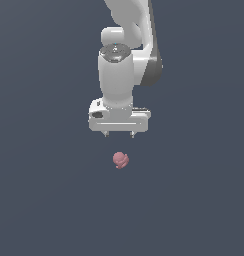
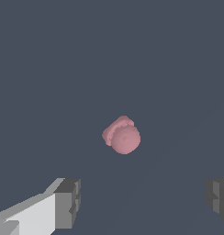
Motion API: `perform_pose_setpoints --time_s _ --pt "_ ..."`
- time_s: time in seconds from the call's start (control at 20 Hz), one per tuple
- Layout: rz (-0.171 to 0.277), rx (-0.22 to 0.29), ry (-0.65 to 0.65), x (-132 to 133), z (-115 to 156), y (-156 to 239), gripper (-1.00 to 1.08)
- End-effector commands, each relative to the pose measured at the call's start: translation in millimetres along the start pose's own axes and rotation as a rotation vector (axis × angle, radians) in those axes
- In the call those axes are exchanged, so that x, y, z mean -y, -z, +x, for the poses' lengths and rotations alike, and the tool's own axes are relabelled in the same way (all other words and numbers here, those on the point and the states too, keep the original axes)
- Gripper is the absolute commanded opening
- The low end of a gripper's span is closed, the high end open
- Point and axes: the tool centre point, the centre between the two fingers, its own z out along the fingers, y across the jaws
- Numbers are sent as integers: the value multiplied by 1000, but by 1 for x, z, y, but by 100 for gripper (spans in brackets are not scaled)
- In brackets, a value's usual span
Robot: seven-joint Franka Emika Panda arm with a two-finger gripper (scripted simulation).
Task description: Pick up the object and move it to a goal position.
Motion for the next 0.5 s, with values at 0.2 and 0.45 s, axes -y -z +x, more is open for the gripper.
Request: perform_pose_setpoints --time_s 0.2,0.45 --pt "5 0 -12 1 -1 -1 100" --pt "18 -1 -45 2 -3 -2 100"
